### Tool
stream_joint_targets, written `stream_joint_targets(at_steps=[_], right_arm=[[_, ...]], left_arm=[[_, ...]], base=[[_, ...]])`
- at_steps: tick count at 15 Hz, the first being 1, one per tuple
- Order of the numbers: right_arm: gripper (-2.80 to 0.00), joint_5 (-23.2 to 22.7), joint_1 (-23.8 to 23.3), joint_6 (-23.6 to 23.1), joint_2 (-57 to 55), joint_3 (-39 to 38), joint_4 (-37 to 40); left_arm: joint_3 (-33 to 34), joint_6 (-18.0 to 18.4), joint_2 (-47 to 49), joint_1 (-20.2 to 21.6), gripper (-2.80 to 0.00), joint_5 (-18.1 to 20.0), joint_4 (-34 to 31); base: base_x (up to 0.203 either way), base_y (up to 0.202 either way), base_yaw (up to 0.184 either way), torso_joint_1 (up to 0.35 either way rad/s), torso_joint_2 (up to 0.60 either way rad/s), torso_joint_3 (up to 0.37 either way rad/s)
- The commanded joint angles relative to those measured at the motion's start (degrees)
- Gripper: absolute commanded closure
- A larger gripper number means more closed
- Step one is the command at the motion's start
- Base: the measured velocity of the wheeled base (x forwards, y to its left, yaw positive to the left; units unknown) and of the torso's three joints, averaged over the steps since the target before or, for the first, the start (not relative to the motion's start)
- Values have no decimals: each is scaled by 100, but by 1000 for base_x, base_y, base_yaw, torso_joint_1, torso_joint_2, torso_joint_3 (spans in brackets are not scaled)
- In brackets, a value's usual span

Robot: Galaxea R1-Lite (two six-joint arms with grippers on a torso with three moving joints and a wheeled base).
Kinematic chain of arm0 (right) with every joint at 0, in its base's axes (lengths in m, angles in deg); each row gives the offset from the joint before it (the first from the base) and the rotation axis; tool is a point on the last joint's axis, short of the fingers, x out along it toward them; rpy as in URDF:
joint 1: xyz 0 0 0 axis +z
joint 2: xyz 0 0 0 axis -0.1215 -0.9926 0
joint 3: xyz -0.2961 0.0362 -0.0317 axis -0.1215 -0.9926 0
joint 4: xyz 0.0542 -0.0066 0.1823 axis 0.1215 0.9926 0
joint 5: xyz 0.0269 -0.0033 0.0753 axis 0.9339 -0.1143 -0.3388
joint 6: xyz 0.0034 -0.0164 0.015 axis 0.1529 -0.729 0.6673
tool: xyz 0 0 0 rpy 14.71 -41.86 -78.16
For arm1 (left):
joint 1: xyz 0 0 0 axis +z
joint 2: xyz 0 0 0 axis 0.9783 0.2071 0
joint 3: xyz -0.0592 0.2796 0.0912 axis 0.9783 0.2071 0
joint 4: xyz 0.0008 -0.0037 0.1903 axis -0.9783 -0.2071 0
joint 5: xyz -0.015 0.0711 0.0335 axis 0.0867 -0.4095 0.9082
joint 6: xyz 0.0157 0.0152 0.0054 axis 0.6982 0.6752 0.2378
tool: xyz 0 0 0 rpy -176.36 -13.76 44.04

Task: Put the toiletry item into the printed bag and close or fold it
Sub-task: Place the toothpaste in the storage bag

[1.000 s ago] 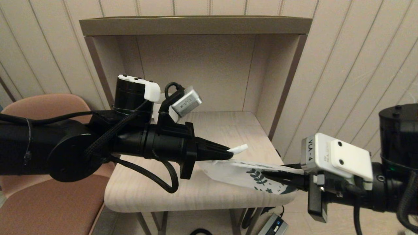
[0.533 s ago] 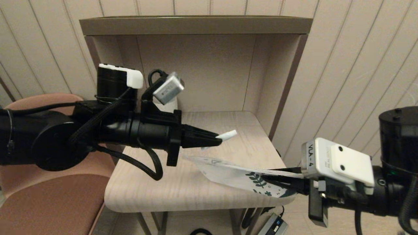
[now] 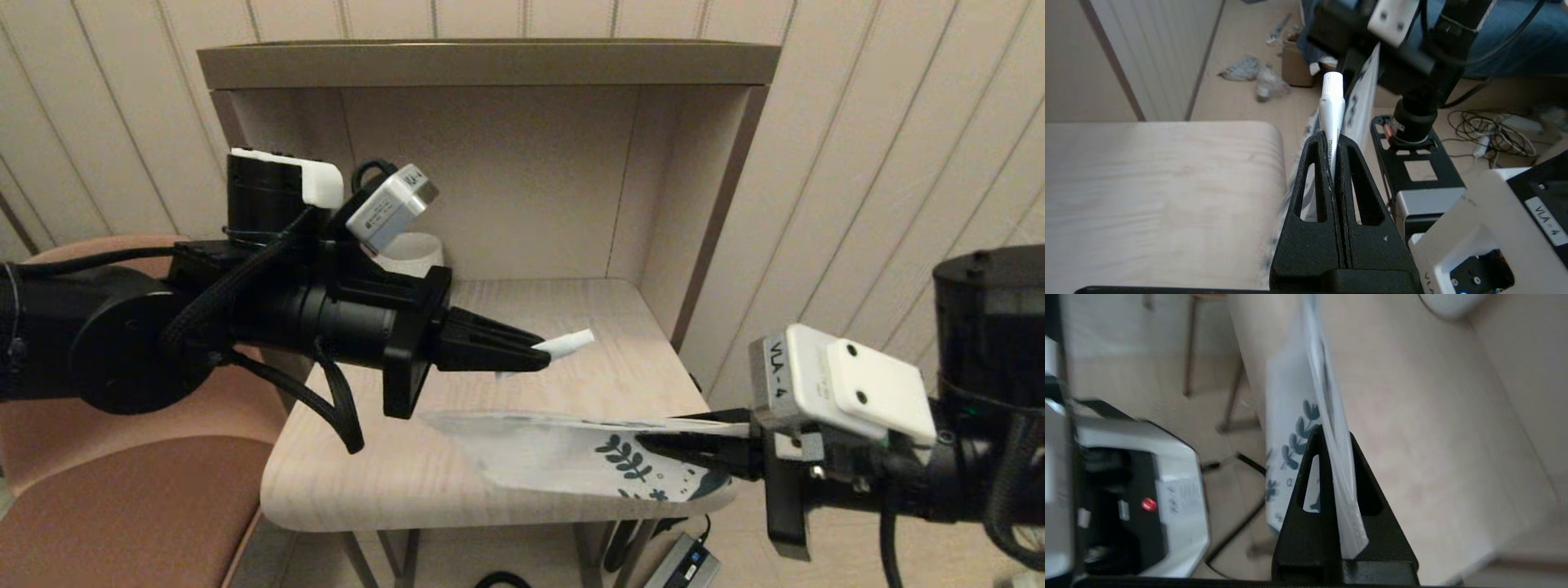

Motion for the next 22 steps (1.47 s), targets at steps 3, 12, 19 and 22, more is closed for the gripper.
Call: stream_joint_targets(at_steps=[3,12,19,22], right_arm=[[0,-243,-3,-36,-113,506,496],[0,-243,-12,-108,-174,436,478],[0,-243,-12,-100,-244,480,461],[0,-243,-12,-91,-262,506,461]], left_arm=[[81,407,245,-18,0,40,3],[234,782,86,-27,0,43,11],[217,747,-54,25,0,45,-130],[287,764,-18,-167,0,36,-180]], base=[[0,0,0,0,0,0],[0,0,0,0,0,0],[0,0,0,0,0,0],[0,0,0,0,0,0]])
